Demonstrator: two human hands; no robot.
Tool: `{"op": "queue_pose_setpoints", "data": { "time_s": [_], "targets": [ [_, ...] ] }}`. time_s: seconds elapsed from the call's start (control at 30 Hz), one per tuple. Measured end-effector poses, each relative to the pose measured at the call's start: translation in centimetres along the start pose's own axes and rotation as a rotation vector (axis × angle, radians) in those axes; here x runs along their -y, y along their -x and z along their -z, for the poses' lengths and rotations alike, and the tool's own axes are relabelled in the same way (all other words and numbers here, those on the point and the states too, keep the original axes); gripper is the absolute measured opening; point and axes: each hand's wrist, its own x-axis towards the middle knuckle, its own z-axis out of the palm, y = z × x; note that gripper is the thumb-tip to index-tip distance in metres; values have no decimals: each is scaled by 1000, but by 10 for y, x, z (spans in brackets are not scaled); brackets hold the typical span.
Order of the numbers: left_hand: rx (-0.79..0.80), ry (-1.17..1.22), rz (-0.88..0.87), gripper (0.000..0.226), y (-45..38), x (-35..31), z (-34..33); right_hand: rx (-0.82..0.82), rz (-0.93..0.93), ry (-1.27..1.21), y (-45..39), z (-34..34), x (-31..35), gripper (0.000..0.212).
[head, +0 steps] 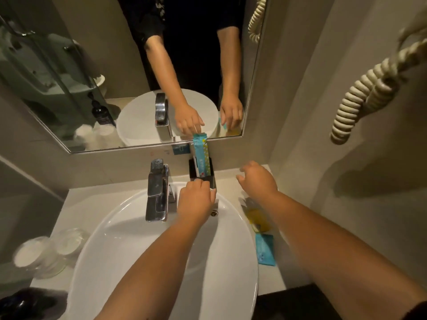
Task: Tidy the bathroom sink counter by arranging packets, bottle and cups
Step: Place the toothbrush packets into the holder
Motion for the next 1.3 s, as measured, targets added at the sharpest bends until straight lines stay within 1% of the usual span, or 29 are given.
{"op": "queue_pose_setpoints", "data": {
  "time_s": [0.07,0.13,0.2,0.27,0.37,0.47,0.6,0.7,0.77,0.8,0.93,1.0,1.03,1.1,1.13,1.23,1.3],
  "targets": [
    [3,-18,-169,34,12,4,-14,4,-53,13,24,-2,-24,34],
    [-9,-31,-291,36,18,11,-26,35,-134,22,50,-9,-46,34],
    [-14,-52,-360,46,16,13,-34,81,-225,23,75,-19,-63,34],
    [26,-75,-433,57,10,10,-36,133,-301,7,97,-31,-74,36],
    [87,-119,-517,69,1,12,-40,181,-387,-14,120,-47,-76,37],
    [103,-138,-544,68,-3,26,-50,229,-433,-19,133,-67,-68,35],
    [95,-154,-557,66,-4,29,-56,258,-481,-51,136,-90,-59,41],
    [108,-158,-556,66,-4,29,-55,261,-543,-244,131,-93,-60,40],
    [117,-164,-557,64,-4,29,-54,269,-556,-435,128,-89,-64,27],
    [119,-169,-555,64,-4,29,-54,263,-541,-508,126,-84,-65,21],
    [128,-180,-538,65,-4,27,-54,209,-440,-613,103,-58,-64,18],
    [130,-180,-527,65,-4,26,-54,182,-411,-603,82,-51,-65,29],
    [130,-182,-522,65,-4,27,-54,191,-404,-570,72,-51,-66,28],
    [135,-185,-519,65,-3,27,-54,238,-401,-505,57,-58,-69,18],
    [136,-186,-516,65,-3,27,-54,264,-401,-478,52,-63,-71,20],
    [141,-182,-509,65,-3,26,-54,336,-401,-344,45,-72,-75,30],
    [140,-175,-509,65,-3,26,-56,356,-421,-285,42,-72,-76,40]
  ]
}}
